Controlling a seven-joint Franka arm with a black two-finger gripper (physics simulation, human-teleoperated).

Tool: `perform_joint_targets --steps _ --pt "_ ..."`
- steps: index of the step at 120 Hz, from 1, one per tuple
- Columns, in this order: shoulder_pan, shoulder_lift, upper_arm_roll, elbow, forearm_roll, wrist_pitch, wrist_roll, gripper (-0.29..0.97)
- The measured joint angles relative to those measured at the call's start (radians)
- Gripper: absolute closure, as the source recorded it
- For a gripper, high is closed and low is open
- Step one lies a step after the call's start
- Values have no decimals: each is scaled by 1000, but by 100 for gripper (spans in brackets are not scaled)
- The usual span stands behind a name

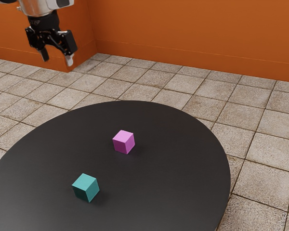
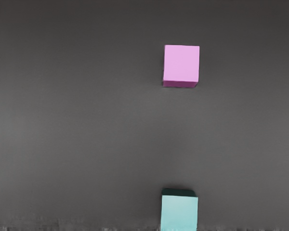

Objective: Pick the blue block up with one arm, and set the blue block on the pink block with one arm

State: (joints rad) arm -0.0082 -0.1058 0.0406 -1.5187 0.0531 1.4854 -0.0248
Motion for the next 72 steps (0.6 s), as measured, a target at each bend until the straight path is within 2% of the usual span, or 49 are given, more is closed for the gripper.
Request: perform_joint_targets --steps 24,33,42,72 --pt "4 -5 2 10 15 -42 -23 0" --pt "5 -3 1 194 4 -94 -30 0" --pt "7 -3 -9 265 -13 -142 -37 0" --pt "2 24 -27 283 -32 -215 -54 0"
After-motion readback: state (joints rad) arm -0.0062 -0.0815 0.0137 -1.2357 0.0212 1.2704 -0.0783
